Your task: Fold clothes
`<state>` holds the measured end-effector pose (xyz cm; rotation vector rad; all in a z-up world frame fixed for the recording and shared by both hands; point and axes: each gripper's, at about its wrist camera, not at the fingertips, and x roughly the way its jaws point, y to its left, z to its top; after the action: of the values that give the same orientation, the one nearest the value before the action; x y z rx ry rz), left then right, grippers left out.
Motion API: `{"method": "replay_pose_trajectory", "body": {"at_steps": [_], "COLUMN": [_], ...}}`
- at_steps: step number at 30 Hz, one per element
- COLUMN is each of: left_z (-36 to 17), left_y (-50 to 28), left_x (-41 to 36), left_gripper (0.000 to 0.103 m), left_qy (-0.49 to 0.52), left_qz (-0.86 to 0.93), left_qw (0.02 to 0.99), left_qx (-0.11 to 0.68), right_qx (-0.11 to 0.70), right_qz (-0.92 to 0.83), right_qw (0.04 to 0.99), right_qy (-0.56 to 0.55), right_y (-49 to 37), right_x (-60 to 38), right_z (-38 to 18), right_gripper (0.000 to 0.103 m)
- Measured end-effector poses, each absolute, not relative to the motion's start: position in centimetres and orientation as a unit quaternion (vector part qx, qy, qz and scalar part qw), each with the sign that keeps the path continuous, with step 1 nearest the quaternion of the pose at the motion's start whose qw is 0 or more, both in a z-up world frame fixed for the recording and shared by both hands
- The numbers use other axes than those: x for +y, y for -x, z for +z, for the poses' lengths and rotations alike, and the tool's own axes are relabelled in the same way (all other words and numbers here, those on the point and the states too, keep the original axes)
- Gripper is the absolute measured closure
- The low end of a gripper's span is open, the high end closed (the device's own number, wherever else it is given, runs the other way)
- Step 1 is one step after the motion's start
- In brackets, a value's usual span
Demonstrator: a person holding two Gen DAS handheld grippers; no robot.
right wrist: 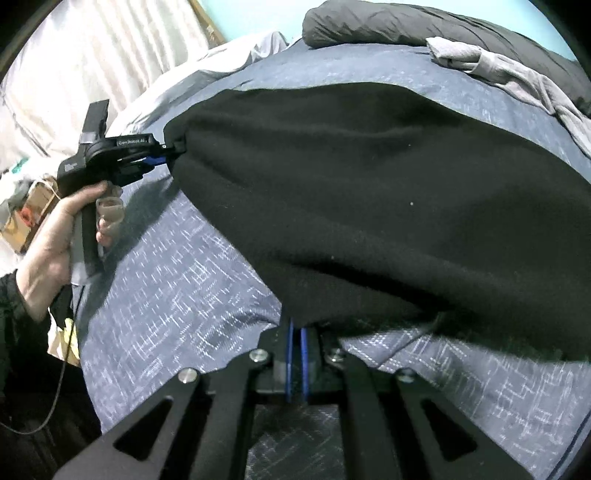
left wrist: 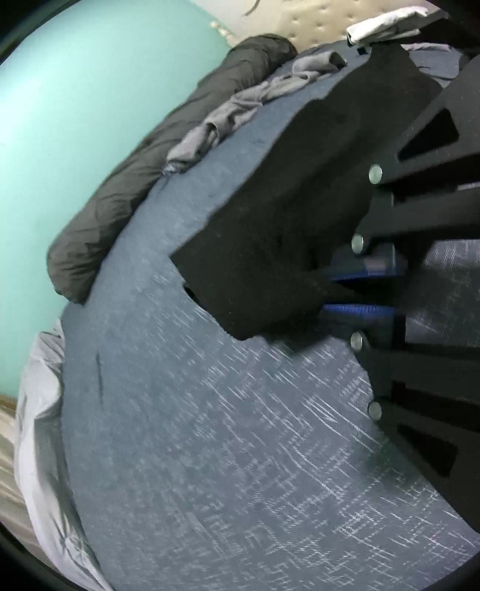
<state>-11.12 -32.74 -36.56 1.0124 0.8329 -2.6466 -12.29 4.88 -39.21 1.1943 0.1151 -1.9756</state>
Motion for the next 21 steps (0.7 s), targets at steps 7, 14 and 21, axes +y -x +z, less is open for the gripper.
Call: {"method": "replay_pose_trajectory", "body": {"at_steps": [7, 14, 21], "left_z": [-37.4, -37.3, -37.3], "left_y": [10.5, 10.6, 10.5], "left_x": [-34.3, -34.3, -34.3], "left_gripper": [0.094, 0.094, 0.094], "left_qy": [-0.330, -0.328, -0.327], "left_qz": [-0.883, -0.884, -0.884], "left_qw": [0.099, 0.101, 0.100], "left_qx": [0.319, 0.316, 0.319], "right_qx": [0.022, -0.004, -0.056], "right_qz": [-0.781, -0.800, -0.828], "right_qw": [0.395, 0.357, 0.284], "right_qy": [-0.483, -0.481, -0.479], "right_y": [12.2, 13.6, 16.9], "right_x": [5.1, 9.3, 15.3], "right_z": [-39.6, -37.8, -36.7], "right_gripper": [0.100, 0.095, 0.068]}}
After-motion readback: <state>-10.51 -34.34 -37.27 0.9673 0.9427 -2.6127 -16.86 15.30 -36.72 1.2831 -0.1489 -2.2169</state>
